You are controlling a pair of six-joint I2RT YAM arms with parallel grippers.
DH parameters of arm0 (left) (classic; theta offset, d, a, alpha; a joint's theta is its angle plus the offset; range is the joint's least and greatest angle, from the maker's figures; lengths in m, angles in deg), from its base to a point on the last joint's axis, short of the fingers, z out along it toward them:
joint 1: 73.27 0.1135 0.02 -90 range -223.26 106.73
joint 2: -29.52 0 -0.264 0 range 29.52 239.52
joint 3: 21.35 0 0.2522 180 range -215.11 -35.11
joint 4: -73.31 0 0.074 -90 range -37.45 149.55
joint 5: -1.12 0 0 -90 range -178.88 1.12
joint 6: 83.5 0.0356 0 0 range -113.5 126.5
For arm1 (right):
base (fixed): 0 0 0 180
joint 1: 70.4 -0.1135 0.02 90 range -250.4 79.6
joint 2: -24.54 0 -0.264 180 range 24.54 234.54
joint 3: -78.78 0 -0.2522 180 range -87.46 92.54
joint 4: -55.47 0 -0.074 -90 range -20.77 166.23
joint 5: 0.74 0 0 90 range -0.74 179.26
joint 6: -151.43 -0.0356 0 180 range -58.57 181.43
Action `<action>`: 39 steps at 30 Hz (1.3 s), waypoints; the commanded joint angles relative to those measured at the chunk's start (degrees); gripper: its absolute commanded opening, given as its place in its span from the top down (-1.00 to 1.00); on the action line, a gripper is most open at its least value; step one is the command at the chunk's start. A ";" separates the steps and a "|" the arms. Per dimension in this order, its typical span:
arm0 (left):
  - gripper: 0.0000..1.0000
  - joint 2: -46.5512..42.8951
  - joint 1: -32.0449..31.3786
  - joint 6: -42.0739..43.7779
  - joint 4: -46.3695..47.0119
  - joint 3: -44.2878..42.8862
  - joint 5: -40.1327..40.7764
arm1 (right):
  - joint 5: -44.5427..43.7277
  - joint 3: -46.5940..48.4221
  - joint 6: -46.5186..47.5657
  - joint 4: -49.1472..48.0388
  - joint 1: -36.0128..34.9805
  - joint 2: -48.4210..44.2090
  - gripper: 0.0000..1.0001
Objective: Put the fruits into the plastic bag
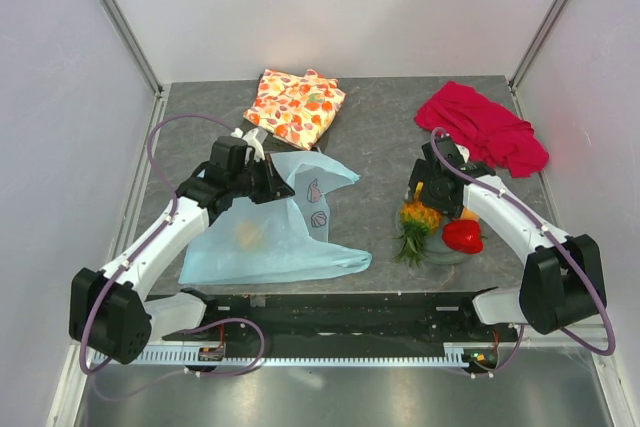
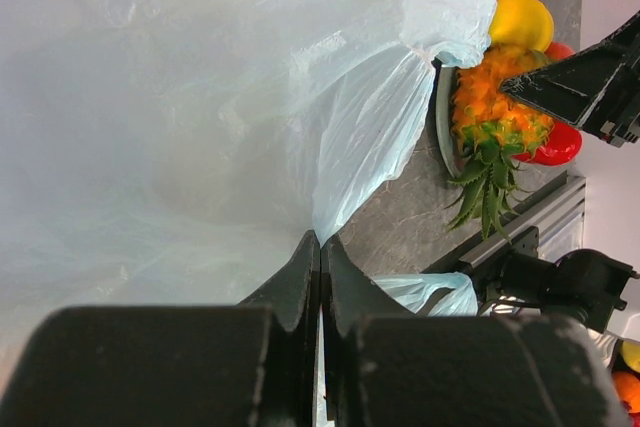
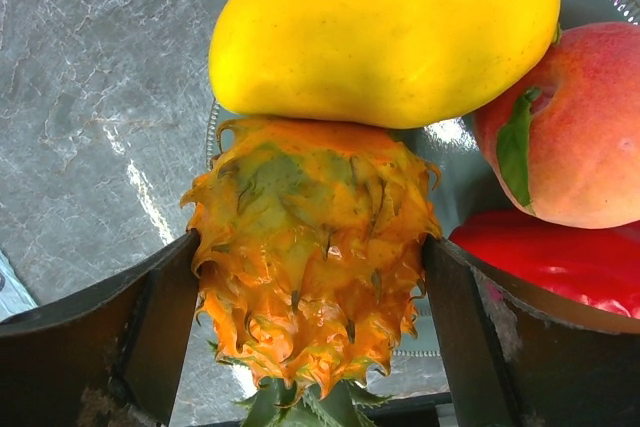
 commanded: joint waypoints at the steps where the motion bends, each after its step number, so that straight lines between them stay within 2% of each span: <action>1: 0.97 0.48 0.24 -1.31 2.58 -0.41 -2.40 | 1.01 1.17 1.72 5.98 0.02 0.56 0.41; 2: 0.97 0.39 0.16 -1.31 2.58 -0.41 -2.40 | 1.36 2.31 1.81 6.68 0.02 0.47 0.52; 11: 0.97 0.74 0.16 -1.31 2.66 -0.50 -2.49 | 6.02 7.15 1.55 9.94 0.11 -1.46 0.99; 18: 0.97 1.01 0.24 -1.05 3.01 -0.41 -3.36 | 7.16 8.56 2.60 11.00 0.11 -3.83 1.00; 21: 0.97 1.88 0.16 -0.43 5.55 -0.50 -7.13 | 9.35 8.21 5.14 8.63 0.03 -6.29 1.00; 26: 0.97 3.64 0.16 0.19 6.00 -2.25 -8.56 | 14.27 8.12 8.04 3.27 0.02 -9.90 1.00; 29: 0.97 4.26 0.24 0.01 5.92 -2.52 -8.82 | 19.89 9.52 11.73 -0.24 0.02 -11.39 1.00; 32: 0.97 4.61 0.16 -0.17 5.92 -2.43 -9.35 | 28.76 10.84 14.55 -3.41 -0.33 -12.01 1.00; 33: 0.97 4.70 0.24 -0.25 5.92 -2.43 -9.43 | 34.96 11.02 15.34 -4.37 -0.50 -11.75 1.00; 37: 0.97 4.70 0.16 -0.78 6.27 -2.87 -9.43 | 44.14 11.81 14.56 -9.03 -4.44 -9.30 0.99; 39: 0.97 4.53 0.24 -0.87 6.27 -3.22 -9.43 | 45.39 12.69 14.82 -9.57 -7.17 -6.84 1.00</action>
